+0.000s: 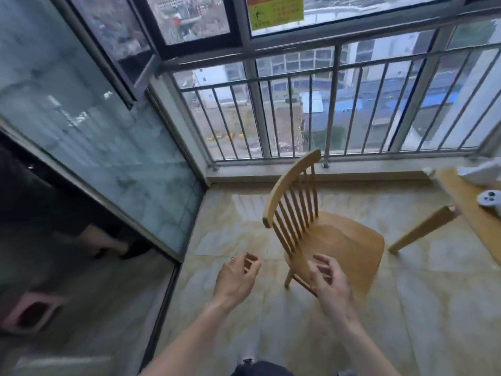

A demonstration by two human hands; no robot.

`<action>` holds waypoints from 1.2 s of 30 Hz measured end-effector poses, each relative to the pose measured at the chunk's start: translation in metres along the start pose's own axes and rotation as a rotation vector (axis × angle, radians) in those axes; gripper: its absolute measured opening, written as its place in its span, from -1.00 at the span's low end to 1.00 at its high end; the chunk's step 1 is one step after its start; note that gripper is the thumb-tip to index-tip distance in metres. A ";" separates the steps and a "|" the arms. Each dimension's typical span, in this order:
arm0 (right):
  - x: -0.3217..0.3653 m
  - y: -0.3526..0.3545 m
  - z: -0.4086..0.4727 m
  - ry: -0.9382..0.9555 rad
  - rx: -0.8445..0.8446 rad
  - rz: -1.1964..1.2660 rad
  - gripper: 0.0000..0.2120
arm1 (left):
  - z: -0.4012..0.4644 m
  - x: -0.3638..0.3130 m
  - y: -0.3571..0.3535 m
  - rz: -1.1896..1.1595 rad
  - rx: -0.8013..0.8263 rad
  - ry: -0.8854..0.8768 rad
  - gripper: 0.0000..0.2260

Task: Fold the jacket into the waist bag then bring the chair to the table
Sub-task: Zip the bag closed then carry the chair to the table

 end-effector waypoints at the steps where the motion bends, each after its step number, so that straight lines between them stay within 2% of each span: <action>1: 0.009 -0.017 0.000 0.003 0.002 0.001 -0.69 | 0.005 0.008 0.019 -0.009 -0.017 -0.002 -0.90; 8: 0.055 -0.131 -0.002 -0.058 -0.021 0.008 -0.60 | 0.056 0.057 0.133 -0.083 -0.024 -0.051 -0.90; 15: 0.076 -0.190 0.021 -0.133 -0.078 0.062 -0.54 | 0.123 0.051 0.163 -0.080 0.117 -0.109 -0.77; 21: 0.070 -0.188 0.080 -0.247 -0.246 0.103 -0.61 | 0.210 -0.010 0.131 -0.065 0.263 -0.225 -0.75; 26: 0.065 -0.182 0.166 -0.342 -0.382 0.133 -0.63 | 0.296 -0.062 0.084 0.095 0.418 -0.310 -0.70; 32: 0.074 -0.177 0.266 -0.409 -0.424 0.233 -0.64 | 0.388 -0.134 0.034 0.337 0.580 -0.500 -0.64; 36: 0.087 -0.163 0.305 -0.434 -0.467 0.279 -0.54 | 0.426 -0.165 -0.010 0.427 0.688 -0.592 -0.62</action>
Point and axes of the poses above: each hand's wrist, its own z-axis towards the middle knuckle, its own y-axis out of the back of the hand, x = y × z, the point moved 9 cm from there along z, towards the middle knuckle, and after that the axes turned 15 degrees about -z, right-handed, at the moved point
